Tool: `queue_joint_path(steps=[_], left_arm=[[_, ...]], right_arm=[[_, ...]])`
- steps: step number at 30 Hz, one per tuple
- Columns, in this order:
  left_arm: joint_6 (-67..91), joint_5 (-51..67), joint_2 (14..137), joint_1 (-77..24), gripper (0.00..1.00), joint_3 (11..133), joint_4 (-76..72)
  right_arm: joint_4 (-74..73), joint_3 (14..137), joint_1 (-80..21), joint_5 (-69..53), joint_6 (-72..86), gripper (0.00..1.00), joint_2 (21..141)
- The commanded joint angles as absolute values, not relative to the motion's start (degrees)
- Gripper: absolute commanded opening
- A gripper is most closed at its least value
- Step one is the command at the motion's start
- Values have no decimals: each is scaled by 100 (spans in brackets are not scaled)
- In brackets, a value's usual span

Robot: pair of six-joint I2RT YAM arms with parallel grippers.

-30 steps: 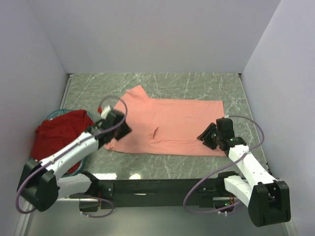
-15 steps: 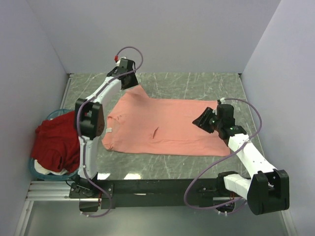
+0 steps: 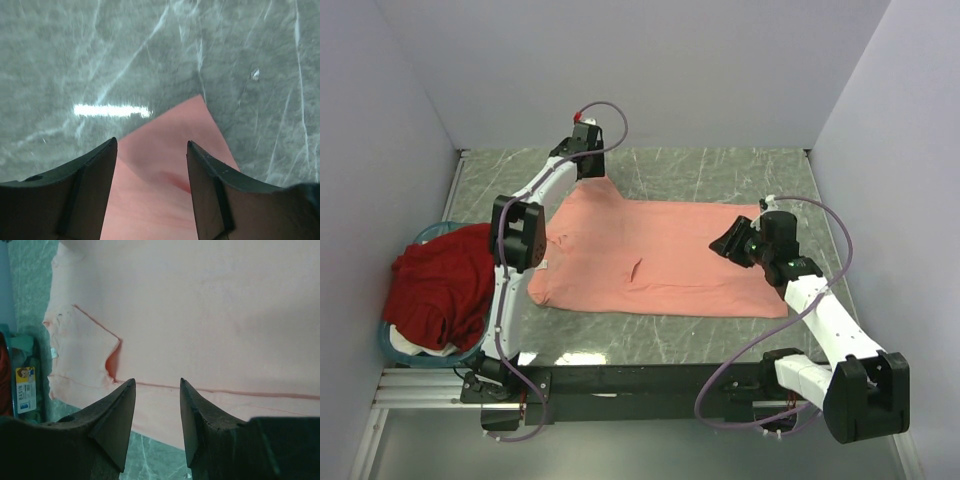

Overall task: Fold and stack the t-shirts
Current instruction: Fold the tshirt

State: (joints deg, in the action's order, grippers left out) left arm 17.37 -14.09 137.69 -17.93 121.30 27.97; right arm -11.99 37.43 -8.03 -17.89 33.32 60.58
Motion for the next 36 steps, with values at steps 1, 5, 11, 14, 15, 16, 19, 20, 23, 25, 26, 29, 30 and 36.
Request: queue_joint_path(steps=[1, 5, 11, 14, 15, 16, 19, 20, 23, 25, 26, 29, 30, 36], left_arm=[[1187, -1608, 13948, -1819, 64, 12585, 2399], [705, -1661, 14255, -1950, 64, 12832, 2304], [396, -1793, 14554, -2109, 67, 12902, 2101], [326, -1872, 14721, -2188, 67, 12990, 2118], [308, -1907, 14739, -2215, 67, 12982, 2083], [290, -1925, 14757, -2241, 67, 12973, 2057], [255, -2013, 14835, -2311, 66, 12902, 1978], [255, -2039, 14845, -2329, 64, 12902, 1960], [255, -2171, 14819, -2355, 51, 12841, 1864], [255, -2206, 14749, -2355, 40, 12719, 1759], [255, -2223, 14731, -2355, 36, 12683, 1723], [211, -2329, 14669, -2355, 23, 12612, 1635], [194, -2347, 14660, -2355, 19, 12612, 1626], [149, -2435, 14616, -2355, 4, 12656, 1503]], right_arm=[[-896, 3762, -844, -1881, 3199, 48, 5889], [-870, 3771, -853, -1925, 3208, 48, 5924], [-817, 3762, -861, -2039, 3199, 48, 5994], [-817, 3753, -861, -2074, 3199, 47, 5985], [-800, 3736, -853, -2083, 3199, 47, 5977], [-800, 3735, -861, -2092, 3199, 47, 5968], [-800, 3735, -861, -2101, 3190, 47, 5959], [-800, 3727, -861, -2109, 3182, 47, 5959], [-774, 3709, -853, -2118, 3190, 47, 5959], [-756, 3709, -861, -2127, 3199, 47, 5985], [-756, 3700, -861, -2136, 3199, 47, 5985], [-773, 3727, -861, -2153, 3199, 47, 6021], [-773, 3735, -879, -2145, 3199, 47, 6021], [-791, 3744, -870, -2109, 3199, 47, 6038]])
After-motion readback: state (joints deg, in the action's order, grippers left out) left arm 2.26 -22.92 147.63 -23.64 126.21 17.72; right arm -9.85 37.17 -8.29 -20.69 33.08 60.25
